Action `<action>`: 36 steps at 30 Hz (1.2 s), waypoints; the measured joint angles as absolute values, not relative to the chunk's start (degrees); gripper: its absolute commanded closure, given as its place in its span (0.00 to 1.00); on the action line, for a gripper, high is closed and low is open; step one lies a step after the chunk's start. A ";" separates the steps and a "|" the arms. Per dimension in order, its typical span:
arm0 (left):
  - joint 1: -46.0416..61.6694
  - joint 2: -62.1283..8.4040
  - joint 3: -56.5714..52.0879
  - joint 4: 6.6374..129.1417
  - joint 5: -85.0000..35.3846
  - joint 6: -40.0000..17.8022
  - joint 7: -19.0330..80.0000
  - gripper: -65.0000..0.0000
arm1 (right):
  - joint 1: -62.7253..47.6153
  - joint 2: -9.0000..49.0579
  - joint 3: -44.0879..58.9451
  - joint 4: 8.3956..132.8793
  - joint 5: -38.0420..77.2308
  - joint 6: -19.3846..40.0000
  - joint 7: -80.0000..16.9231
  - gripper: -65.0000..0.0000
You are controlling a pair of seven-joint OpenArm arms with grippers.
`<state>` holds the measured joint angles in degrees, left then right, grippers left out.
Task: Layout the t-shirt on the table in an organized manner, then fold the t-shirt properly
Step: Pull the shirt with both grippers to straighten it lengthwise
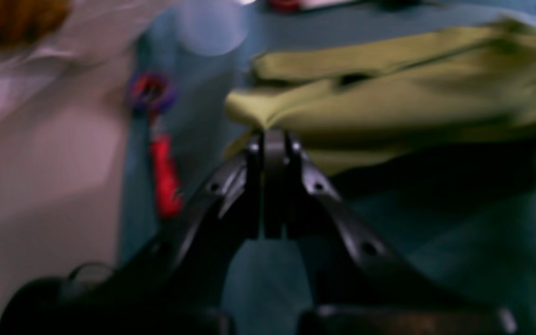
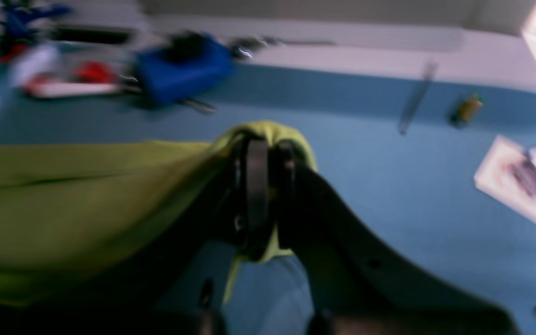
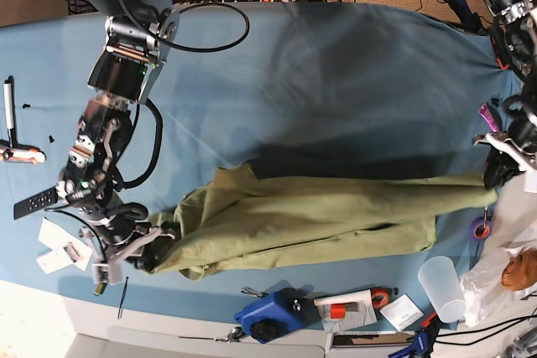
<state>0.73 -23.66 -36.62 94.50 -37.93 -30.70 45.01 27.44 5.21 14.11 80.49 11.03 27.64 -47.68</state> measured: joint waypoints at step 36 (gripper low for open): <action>-3.62 -29.12 -56.16 85.03 -61.54 -31.22 67.70 0.58 | 31.14 16.95 29.08 74.67 46.13 40.01 -68.31 0.67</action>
<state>-3.62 -29.12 -56.16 85.03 -61.54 -31.22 67.70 31.14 16.95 29.08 74.67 46.13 40.01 -68.31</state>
